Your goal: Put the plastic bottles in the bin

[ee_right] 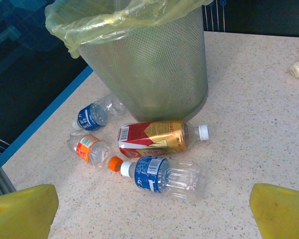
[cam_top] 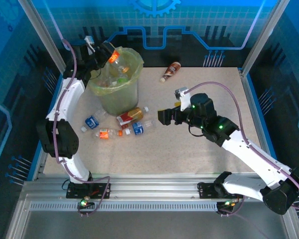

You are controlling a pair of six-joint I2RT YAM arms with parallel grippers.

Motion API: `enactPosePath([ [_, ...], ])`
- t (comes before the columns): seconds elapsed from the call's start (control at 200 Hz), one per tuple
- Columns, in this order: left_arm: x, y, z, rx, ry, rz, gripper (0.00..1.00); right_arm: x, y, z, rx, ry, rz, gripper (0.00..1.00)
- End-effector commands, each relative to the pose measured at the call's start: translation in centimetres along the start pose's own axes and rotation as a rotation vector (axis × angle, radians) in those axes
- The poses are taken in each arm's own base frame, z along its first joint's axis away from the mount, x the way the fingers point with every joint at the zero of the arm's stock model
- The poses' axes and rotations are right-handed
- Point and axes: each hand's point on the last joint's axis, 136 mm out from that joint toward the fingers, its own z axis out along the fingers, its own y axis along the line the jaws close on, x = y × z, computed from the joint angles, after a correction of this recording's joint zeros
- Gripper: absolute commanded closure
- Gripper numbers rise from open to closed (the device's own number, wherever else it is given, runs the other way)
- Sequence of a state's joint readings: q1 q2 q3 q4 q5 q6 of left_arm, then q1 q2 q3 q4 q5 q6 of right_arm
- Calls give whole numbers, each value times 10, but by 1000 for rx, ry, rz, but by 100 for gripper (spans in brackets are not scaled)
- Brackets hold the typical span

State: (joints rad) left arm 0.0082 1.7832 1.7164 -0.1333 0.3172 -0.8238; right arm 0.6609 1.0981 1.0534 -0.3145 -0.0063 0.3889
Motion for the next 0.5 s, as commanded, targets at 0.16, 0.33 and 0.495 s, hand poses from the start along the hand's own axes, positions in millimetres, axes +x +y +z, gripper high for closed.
enactPosePath([
  [0.16,4,13,16,-7,-9,-23,17,-11,1,2,22,-3,6,0],
  [0.33,-2,16,4,-70,-43,31,4,-10,0,4,31,7,11,0],
  [0.495,-14,6,-19,-116,-100,115,2,-8,-5,5,55,15,26,0],
])
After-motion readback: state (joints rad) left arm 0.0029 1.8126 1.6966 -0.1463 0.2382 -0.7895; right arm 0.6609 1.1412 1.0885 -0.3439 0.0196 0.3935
